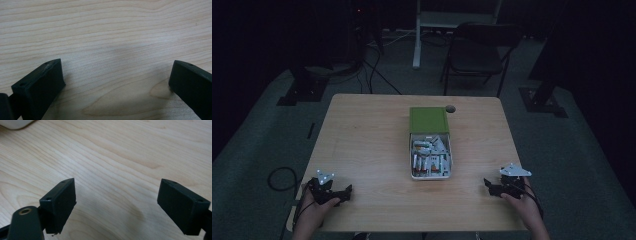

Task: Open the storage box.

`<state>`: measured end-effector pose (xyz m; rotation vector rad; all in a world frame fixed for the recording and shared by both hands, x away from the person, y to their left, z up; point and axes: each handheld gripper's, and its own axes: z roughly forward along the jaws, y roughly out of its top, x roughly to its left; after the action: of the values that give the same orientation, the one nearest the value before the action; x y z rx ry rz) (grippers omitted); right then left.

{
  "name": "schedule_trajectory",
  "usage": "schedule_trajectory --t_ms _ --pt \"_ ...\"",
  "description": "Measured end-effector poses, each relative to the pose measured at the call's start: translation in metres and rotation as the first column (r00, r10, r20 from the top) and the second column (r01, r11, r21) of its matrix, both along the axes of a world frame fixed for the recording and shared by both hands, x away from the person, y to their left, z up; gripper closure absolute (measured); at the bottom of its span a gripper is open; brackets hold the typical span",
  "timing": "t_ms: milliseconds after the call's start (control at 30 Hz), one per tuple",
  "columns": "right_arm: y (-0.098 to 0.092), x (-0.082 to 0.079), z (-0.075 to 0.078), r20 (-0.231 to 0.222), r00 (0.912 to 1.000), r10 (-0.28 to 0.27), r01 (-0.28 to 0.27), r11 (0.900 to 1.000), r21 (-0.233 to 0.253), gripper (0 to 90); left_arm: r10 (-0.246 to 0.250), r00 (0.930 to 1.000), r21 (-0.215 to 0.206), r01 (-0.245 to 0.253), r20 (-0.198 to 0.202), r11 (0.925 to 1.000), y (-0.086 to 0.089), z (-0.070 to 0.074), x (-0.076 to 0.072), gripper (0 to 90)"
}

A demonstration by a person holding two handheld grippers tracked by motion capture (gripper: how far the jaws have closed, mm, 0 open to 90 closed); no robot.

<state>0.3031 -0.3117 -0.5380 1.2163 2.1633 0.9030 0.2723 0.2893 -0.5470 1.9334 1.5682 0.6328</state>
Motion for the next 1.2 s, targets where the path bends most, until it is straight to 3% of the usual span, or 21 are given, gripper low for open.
schedule_trajectory --t_ms 367,467,667,1200 --pt "-0.013 -0.004 -0.006 -0.055 0.9978 0.037 -0.037 0.999 0.000 13.1 0.000 1.0000 0.000 0.000 0.000 1.0000 0.000 0.000 0.000 0.0" --pt "-0.015 -0.004 -0.010 -0.076 0.9955 0.057 -0.055 0.998 0.029 12.3 -0.001 1.0000 0.002 0.001 -0.001 1.0000 0.000 0.000 0.000 0.0" --pt "-0.020 -0.002 -0.013 -0.075 0.9916 0.106 -0.101 0.993 0.069 12.7 -0.001 1.0000 0.002 0.001 -0.001 1.0000 0.000 0.000 0.000 0.0" --pt "-0.019 0.001 -0.013 -0.085 0.9920 0.093 -0.086 0.993 0.076 12.1 -0.018 0.9998 0.000 0.018 -0.003 0.9998 0.002 0.000 -0.001 0.0"
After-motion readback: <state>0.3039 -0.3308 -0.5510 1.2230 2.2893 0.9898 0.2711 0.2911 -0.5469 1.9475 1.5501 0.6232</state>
